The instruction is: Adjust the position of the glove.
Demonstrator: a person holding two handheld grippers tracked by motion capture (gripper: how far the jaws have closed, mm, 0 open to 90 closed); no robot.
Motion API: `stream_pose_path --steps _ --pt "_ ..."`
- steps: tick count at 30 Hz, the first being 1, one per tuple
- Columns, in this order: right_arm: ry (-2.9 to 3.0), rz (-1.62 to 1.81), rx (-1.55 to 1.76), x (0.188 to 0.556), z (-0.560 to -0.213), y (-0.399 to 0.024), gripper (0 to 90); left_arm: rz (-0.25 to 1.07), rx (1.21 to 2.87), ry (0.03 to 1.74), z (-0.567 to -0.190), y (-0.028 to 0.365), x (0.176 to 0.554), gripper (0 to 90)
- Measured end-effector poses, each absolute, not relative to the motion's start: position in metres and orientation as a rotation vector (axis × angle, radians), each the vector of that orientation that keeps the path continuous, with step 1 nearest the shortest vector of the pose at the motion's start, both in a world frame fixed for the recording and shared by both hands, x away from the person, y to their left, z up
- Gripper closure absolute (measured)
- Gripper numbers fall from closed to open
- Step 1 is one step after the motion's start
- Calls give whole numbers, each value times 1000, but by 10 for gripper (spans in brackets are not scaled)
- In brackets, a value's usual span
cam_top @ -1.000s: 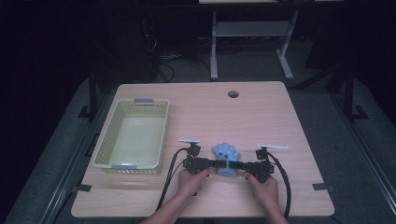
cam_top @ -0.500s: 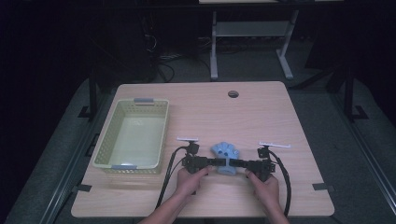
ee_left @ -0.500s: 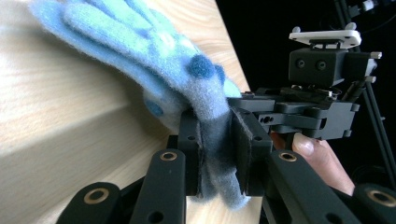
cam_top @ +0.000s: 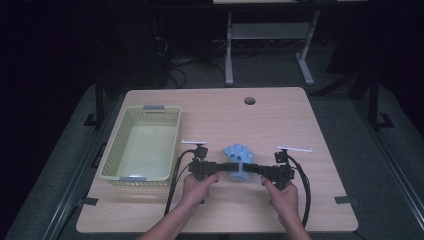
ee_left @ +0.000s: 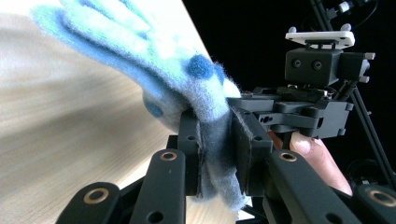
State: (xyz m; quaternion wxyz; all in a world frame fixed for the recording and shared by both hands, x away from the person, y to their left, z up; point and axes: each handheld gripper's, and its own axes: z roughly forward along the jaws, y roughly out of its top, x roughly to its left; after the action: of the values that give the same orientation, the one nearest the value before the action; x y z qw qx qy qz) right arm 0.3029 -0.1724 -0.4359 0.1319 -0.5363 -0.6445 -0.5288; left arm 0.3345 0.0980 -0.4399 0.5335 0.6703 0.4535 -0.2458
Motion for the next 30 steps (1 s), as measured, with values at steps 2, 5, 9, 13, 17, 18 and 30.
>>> stream_pose_path --steps 2,5,9,13,17,18,30 --pt "-1875 -1544 -1548 304 -430 -169 786 -577 1596 1073 -434 102 335 741" --pt "-1880 -1554 -1536 307 -422 -164 786 -563 1593 1060 -427 108 337 741" --pt "-1900 -1564 -1514 311 -411 -154 786 -549 1584 1059 -417 118 338 741" --pt "-1915 -1568 -1493 316 -401 -144 786 -532 1575 1054 -408 129 340 741" --pt "-1937 -1564 -1476 320 -392 -133 786 -519 1565 1051 -401 140 341 741" --pt "-1937 -1568 -1470 322 -390 -131 786 -517 1566 1051 -399 143 342 741" --pt "-1987 -1569 -1417 332 -371 -104 786 -472 1564 1045 -382 169 345 741"
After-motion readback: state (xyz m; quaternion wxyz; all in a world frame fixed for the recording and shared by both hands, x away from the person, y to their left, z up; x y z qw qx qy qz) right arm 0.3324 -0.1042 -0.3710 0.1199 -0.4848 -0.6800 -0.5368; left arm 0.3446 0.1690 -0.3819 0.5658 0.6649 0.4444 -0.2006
